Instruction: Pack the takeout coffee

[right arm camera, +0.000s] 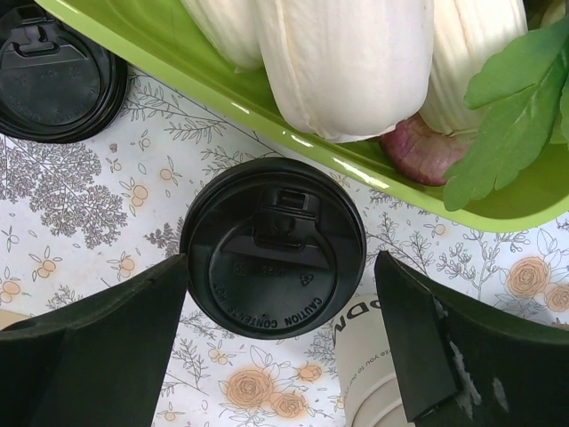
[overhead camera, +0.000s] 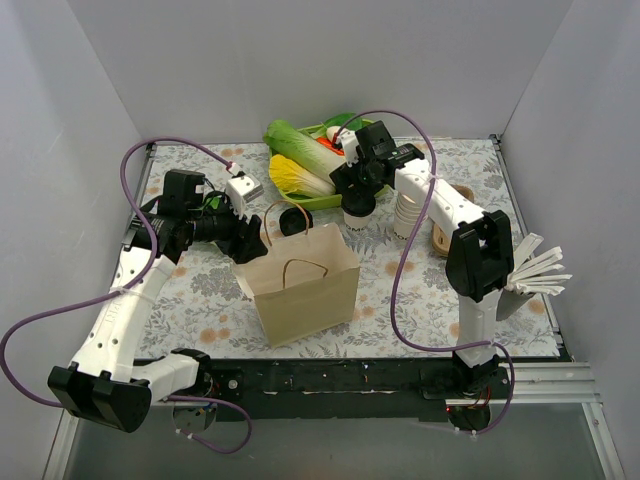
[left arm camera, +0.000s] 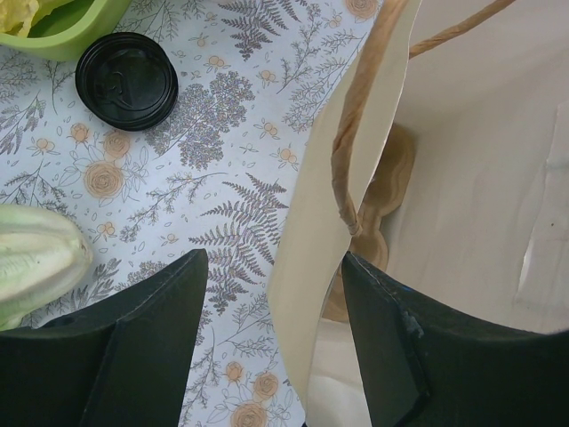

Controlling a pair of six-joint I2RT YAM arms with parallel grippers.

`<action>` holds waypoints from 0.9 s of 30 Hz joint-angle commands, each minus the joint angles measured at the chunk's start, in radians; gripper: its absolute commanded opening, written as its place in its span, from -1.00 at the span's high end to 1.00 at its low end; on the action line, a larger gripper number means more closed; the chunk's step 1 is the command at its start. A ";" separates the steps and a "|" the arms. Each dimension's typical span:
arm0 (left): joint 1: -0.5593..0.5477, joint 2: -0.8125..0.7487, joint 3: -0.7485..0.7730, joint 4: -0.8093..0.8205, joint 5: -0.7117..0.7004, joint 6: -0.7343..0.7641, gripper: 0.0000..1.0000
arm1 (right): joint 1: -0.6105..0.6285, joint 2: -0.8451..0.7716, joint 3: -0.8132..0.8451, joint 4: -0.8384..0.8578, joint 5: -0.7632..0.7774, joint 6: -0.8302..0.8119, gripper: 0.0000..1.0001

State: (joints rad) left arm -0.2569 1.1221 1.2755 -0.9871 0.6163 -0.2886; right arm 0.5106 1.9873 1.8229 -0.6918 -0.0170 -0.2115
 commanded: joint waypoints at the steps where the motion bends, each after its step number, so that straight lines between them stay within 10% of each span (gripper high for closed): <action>1: 0.005 -0.012 0.013 0.002 -0.006 -0.001 -0.24 | 0.000 0.008 0.006 0.025 0.005 0.018 -0.84; 27: 0.005 -0.010 0.005 0.002 -0.010 -0.003 -0.24 | 0.005 0.021 0.000 0.015 -0.005 0.038 -0.80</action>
State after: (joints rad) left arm -0.2569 1.1221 1.2755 -0.9871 0.6117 -0.2920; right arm 0.5110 2.0018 1.8229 -0.6891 -0.0219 -0.1856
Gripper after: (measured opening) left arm 0.621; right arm 0.900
